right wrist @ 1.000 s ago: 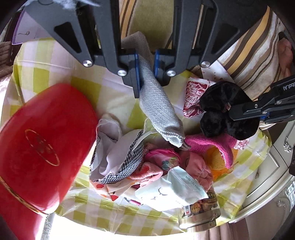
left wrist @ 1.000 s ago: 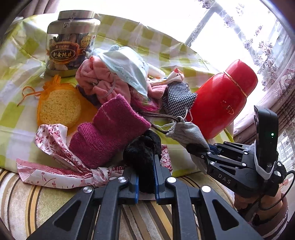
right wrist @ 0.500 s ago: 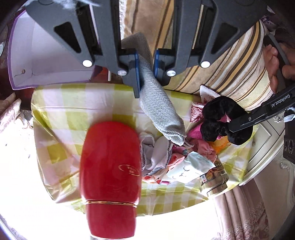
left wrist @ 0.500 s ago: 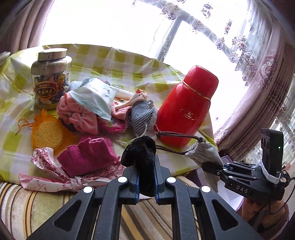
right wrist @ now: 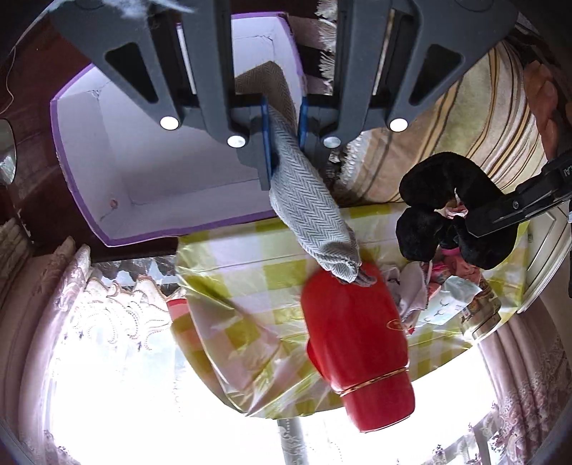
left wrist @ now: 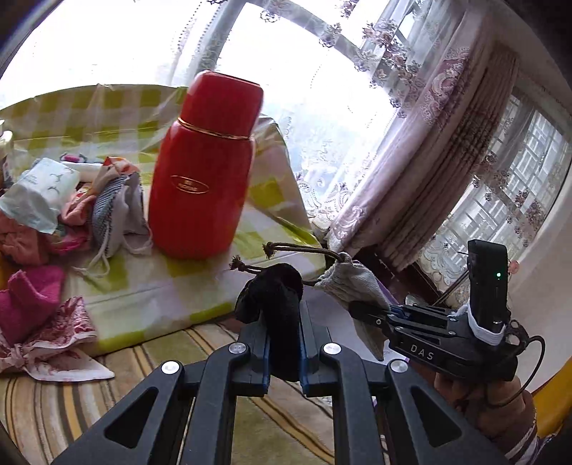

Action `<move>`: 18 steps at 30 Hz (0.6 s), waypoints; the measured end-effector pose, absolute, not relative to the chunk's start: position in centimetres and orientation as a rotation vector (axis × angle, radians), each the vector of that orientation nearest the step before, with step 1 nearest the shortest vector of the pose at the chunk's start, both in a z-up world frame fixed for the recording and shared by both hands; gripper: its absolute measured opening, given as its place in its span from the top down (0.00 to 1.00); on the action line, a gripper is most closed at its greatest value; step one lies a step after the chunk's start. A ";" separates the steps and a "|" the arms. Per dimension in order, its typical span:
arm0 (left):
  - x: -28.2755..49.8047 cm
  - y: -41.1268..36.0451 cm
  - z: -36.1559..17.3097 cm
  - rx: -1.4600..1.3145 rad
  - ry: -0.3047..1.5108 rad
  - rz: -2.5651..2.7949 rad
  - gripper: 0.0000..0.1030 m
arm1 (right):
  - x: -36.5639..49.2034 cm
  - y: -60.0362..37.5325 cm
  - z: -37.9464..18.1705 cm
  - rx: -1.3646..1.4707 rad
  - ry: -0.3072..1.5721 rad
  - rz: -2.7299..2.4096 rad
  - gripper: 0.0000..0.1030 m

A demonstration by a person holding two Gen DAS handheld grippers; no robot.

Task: Organize soft objects
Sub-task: 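Carry scrunchie and pouch into the white box and open both tools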

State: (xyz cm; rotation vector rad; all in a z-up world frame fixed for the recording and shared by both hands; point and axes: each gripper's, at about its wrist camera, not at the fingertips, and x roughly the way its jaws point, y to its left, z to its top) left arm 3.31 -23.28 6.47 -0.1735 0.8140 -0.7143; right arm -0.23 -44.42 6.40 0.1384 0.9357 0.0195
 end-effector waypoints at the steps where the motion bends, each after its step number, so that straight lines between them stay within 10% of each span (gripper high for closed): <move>1: 3.3 -24.2 6.6 -0.166 0.818 -0.734 0.89 | -0.4 -45.0 6.4 0.137 0.936 0.003 0.86; 7: 2.5 -29.3 6.6 -0.121 0.859 -0.853 0.84 | -1.7 -48.3 6.6 0.133 0.934 -0.113 0.84; 9: 2.1 -30.6 6.5 -0.094 0.867 -0.876 0.68 | -2.0 -49.3 6.5 0.137 0.936 -0.152 0.79; 12: 1.7 -31.0 6.7 -0.083 0.853 -0.878 0.33 | -2.4 -50.8 6.4 0.144 0.938 -0.257 0.38; 18: 1.2 -29.9 6.7 -0.039 0.761 -0.802 0.33 | -2.6 -51.4 6.7 0.141 0.923 -0.301 0.32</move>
